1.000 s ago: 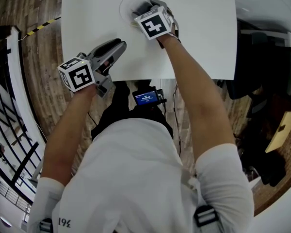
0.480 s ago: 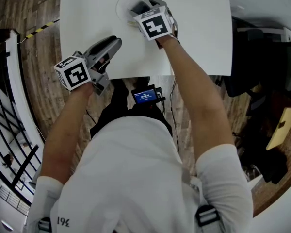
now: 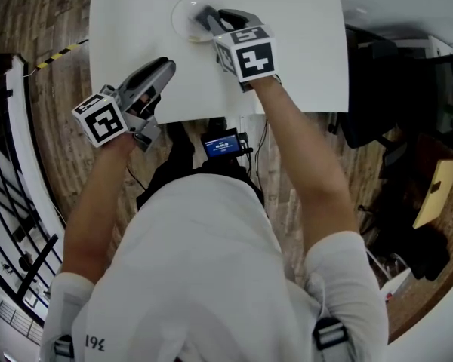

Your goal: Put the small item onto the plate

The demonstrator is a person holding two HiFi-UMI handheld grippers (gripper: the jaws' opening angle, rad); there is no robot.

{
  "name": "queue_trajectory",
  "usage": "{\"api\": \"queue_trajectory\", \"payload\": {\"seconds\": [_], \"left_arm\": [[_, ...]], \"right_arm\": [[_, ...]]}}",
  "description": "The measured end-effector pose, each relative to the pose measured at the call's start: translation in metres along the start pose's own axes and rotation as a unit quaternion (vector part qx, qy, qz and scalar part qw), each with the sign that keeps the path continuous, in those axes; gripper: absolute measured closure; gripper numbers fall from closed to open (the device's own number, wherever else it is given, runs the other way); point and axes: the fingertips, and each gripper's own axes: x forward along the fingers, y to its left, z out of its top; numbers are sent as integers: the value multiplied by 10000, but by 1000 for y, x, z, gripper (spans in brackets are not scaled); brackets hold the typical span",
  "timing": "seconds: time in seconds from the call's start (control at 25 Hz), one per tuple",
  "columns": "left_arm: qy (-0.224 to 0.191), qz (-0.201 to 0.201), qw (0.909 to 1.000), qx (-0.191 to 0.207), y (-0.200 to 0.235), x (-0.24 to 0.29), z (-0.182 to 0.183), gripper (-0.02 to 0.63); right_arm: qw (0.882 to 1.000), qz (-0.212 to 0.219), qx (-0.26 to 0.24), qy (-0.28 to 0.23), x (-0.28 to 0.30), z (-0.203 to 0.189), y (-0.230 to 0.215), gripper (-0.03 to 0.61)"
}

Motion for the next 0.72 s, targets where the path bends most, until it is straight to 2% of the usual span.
{"api": "queue_trajectory", "payload": {"seconds": [0.08, 0.4, 0.72], "left_arm": [[-69, -91, 9999, 27, -8, -3, 6, 483], [-187, -478, 9986, 117, -58, -17, 22, 483], [-390, -936, 9948, -14, -105, -44, 26, 485]], "right_arm": [[9999, -12, 7, -100, -11, 8, 5, 577], [9986, 181, 182, -464, -60, 38, 30, 577], [9960, 311, 305, -776, -119, 45, 52, 577]]}}
